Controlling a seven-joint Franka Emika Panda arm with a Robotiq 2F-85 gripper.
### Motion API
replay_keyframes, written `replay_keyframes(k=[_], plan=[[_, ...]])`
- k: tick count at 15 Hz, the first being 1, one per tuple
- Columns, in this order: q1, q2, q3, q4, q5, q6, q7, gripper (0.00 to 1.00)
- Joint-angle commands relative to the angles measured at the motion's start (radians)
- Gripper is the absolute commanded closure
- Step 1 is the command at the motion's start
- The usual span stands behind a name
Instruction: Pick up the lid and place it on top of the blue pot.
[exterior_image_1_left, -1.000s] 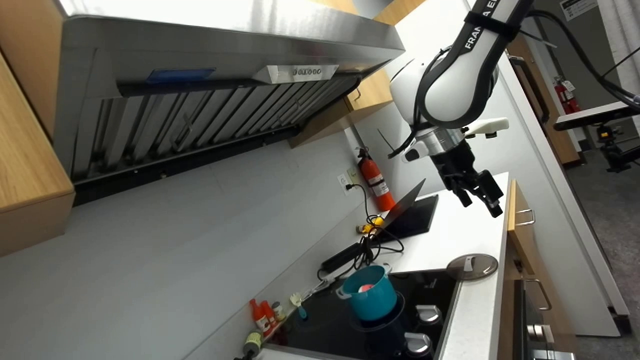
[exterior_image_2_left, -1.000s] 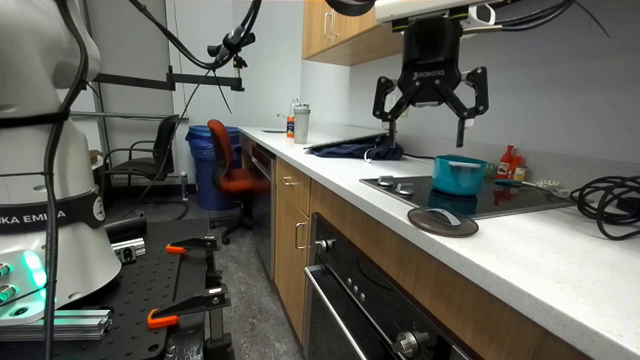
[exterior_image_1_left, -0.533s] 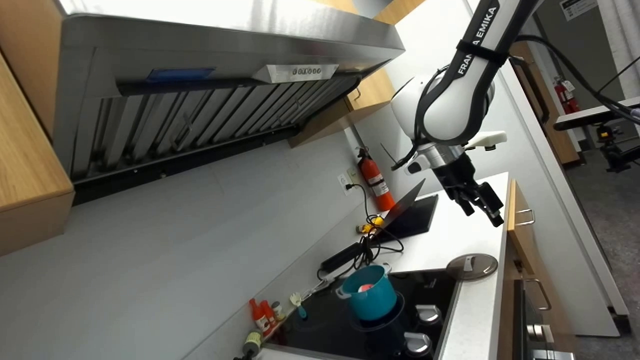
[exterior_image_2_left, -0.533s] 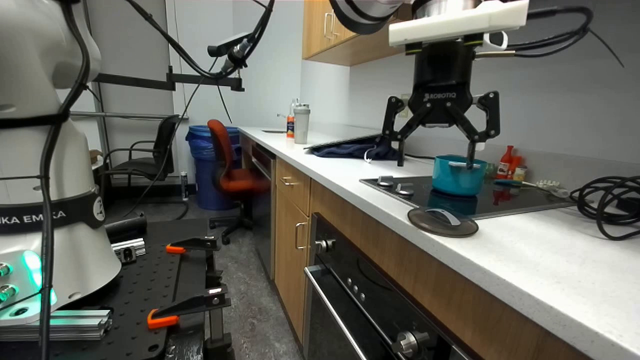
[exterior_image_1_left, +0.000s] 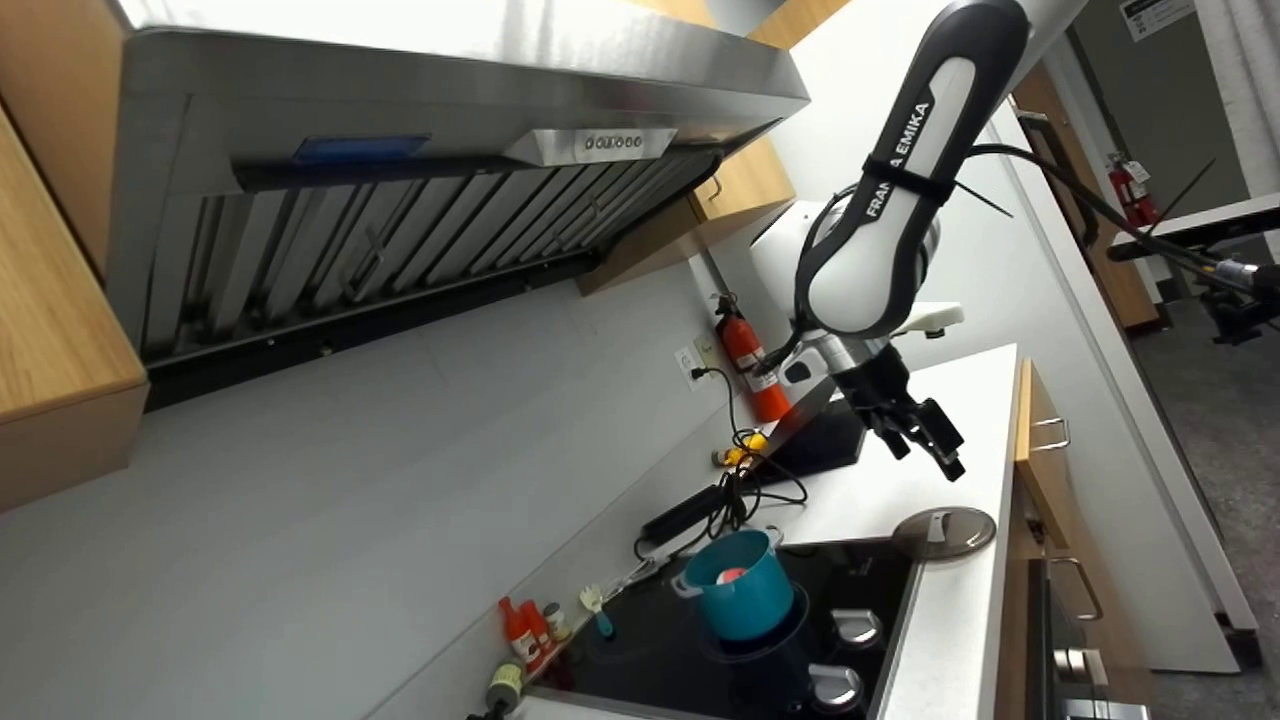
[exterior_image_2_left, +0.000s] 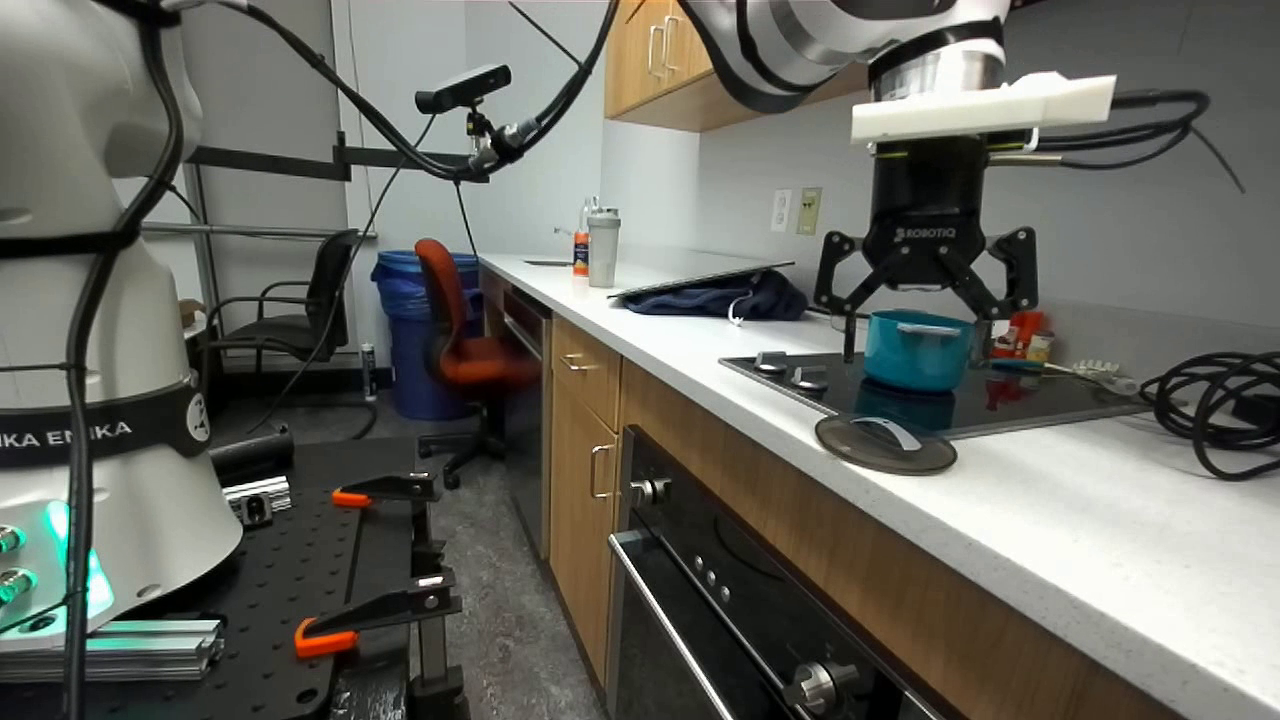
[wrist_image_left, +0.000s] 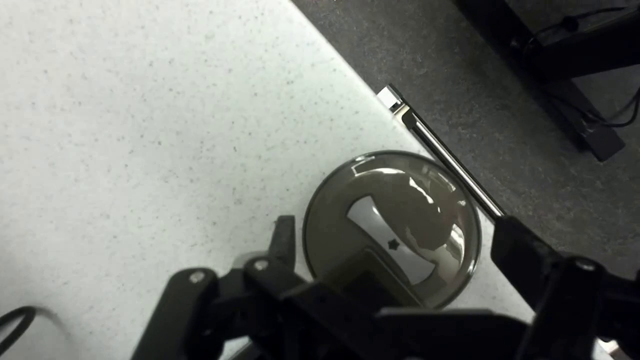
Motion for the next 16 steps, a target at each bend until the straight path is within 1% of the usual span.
replay_keyframes(k=[1,7,8,16], plan=[[0.004,0.081,0.037,0.059,-0.041,0.006,-0.05,0.0],[0.022,0.136,0.071,0.07,-0.111,0.012,-0.077,0.0],[0.014,0.114,0.075,0.046,-0.082,-0.001,-0.054,0.0],[0.014,0.117,0.077,0.044,-0.083,-0.001,-0.053,0.0]])
